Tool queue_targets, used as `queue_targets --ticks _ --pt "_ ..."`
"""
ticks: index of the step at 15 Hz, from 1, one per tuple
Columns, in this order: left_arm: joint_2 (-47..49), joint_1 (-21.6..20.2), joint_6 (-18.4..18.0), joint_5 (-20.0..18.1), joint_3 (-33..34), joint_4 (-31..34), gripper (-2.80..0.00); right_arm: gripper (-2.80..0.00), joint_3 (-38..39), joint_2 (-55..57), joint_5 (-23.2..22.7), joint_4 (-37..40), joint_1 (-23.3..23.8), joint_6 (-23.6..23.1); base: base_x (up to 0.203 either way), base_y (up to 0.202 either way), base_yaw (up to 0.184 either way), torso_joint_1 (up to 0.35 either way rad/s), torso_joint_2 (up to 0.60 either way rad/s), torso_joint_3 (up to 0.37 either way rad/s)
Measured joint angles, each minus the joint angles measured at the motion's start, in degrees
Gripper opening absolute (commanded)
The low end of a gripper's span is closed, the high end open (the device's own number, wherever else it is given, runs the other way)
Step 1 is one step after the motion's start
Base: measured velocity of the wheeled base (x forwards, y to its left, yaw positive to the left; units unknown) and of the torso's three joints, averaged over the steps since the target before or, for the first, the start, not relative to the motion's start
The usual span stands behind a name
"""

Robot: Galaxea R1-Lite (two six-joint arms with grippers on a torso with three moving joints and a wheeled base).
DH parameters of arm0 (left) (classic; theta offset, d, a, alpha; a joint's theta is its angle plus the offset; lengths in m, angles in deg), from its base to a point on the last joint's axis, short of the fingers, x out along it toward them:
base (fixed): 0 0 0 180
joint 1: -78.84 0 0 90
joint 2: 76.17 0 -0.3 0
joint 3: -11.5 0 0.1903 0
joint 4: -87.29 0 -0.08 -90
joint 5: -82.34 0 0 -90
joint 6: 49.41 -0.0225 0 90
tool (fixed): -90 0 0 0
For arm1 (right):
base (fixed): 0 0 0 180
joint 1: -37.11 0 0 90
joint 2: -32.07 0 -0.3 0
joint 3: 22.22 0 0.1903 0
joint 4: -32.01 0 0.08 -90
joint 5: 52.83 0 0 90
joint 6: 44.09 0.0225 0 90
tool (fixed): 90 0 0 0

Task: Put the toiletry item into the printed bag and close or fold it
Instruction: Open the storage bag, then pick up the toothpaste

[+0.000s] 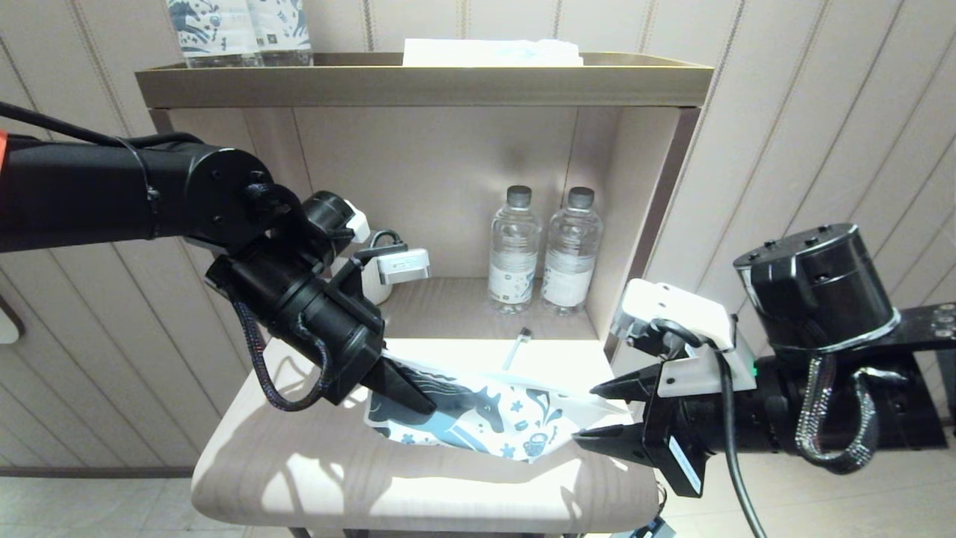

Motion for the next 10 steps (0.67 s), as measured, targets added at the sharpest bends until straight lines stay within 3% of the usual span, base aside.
queue_targets --ticks 6,10 --pt "-0.31 0.0 0.18 -1.47 0.24 0.25 -2.8 0.0 1.78 -0.55 -0.31 -0.38 0.26 0.55 0.0 0.0 0.0 0.0 0.0 0.0" --pt "-1.79 -0.95 0.92 -3.86 2.35 0.33 -2.8 0.0 5.8 -0.95 -1.36 -9.19 1.35 1.98 0.0 0.0 0.0 0.0 0.0 0.0"
